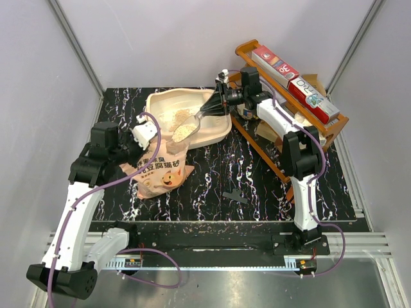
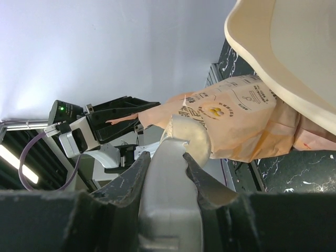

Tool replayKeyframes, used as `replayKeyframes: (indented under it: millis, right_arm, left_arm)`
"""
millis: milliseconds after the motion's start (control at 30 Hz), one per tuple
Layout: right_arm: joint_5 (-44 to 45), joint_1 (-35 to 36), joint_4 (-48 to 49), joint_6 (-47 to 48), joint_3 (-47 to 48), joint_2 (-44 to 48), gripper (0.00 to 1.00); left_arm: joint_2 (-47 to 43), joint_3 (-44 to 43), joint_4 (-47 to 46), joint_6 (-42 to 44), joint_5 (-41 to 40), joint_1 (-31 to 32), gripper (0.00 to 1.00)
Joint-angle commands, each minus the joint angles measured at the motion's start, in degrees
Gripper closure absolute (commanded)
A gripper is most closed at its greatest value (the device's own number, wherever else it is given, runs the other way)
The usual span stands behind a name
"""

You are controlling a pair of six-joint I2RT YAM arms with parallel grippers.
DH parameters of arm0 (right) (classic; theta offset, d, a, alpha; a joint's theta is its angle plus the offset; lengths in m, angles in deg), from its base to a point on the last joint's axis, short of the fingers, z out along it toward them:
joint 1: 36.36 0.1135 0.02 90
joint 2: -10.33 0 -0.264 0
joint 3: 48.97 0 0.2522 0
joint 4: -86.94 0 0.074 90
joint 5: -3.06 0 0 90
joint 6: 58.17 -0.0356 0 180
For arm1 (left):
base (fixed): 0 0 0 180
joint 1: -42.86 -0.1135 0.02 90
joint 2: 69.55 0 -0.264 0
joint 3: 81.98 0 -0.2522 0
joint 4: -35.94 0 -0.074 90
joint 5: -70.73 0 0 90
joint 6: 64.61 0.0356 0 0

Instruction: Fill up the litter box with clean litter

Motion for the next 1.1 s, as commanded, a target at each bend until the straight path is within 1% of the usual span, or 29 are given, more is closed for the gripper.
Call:
replayKeyframes:
  millis: [0, 100, 133, 433, 600, 767, 933, 1000, 1033, 1067]
  right_arm:
    - [-1.0, -0.5, 3.4, -2.6, 4.2, -0.6, 1.00]
    - [0.7, -0.6, 3.2, -2.8, 5.6, -1.5, 1.00]
    - [2.5, -0.7, 2.9, -2.7, 6.1, -1.7, 1.00]
    - [11.7, -0.5, -2.6, 0.0, 14.8, -7.4, 1.00]
    - [18.7, -0.3, -11.5, 8.8, 22.9, -11.2, 1.00]
    - [29.0, 0.9, -17.4, 17.8, 28.8, -13.4, 1.00]
    - [39.9, 2.5, -19.6, 25.6, 33.1, -13.8, 1.00]
    - [43.1, 3.7, -20.5, 30.3, 34.2, -13.4, 1.00]
    - [46.6, 4.1, -20.9, 32.4, 34.6, -13.2, 1.00]
    - [49.0, 4.6, -22.4, 37.3, 35.8, -13.0, 1.00]
  left_arm:
    - [-0.5, -4.2, -4.5, 1.0, -0.7, -0.7, 1.00]
    - [-0.5, -4.0, -4.0, 1.3, -0.5, -0.9, 1.00]
    - [-0.7, -4.0, -3.8, 1.2, -0.2, -0.9, 1.00]
    - [-1.3, -3.5, -1.4, 0.9, 1.4, -1.1, 1.00]
    - [-1.7, -2.9, -1.0, 0.3, 2.2, -1.5, 1.00]
    - [-2.4, -2.1, -0.9, -0.1, 2.9, -1.7, 1.00]
    - [-3.8, -1.2, -1.0, -0.2, 3.4, -1.9, 1.00]
    - [-4.6, -0.5, -1.0, -0.3, 3.7, -1.9, 1.00]
    - [-5.0, -0.2, -1.2, -0.4, 3.8, -1.8, 1.00]
    - [-5.2, 0.3, -1.4, -0.4, 4.0, -1.8, 1.00]
